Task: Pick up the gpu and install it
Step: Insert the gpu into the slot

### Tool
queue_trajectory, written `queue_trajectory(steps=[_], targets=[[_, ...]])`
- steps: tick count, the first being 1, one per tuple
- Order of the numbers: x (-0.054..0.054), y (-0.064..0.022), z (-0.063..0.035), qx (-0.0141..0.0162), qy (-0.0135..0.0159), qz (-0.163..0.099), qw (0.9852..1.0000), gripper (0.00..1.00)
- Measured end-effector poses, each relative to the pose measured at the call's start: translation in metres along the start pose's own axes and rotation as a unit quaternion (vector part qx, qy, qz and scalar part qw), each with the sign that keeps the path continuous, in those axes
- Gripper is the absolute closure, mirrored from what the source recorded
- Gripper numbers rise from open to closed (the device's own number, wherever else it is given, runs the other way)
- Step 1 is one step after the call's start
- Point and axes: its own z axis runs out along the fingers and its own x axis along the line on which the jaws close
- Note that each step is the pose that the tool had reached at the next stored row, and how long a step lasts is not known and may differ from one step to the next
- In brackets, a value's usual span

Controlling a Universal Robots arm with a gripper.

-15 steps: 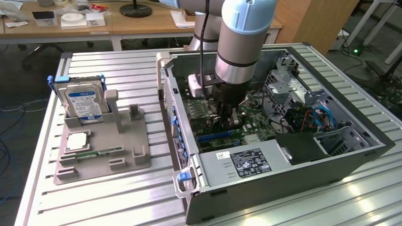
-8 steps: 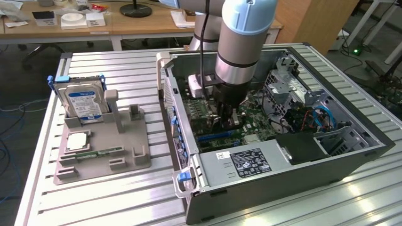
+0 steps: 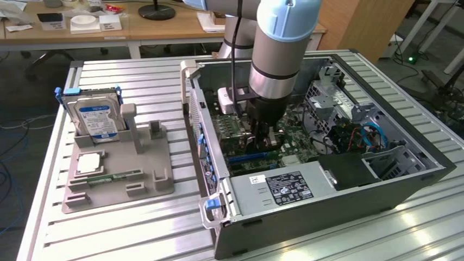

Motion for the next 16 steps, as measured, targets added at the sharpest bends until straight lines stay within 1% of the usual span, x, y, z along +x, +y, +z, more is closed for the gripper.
queue_trajectory(steps=[5, 9, 16], targets=[[0.0005, 0.0008, 0.0, 0.0016, -0.0001, 0.0, 1.0, 0.73], [0.0007, 0.0031, -0.0002, 0.0017, -0.0001, -0.001, 1.0, 0.73], [0.0014, 0.0045, 0.0001, 0.0017, -0.0001, -0.001, 1.0, 0.73]])
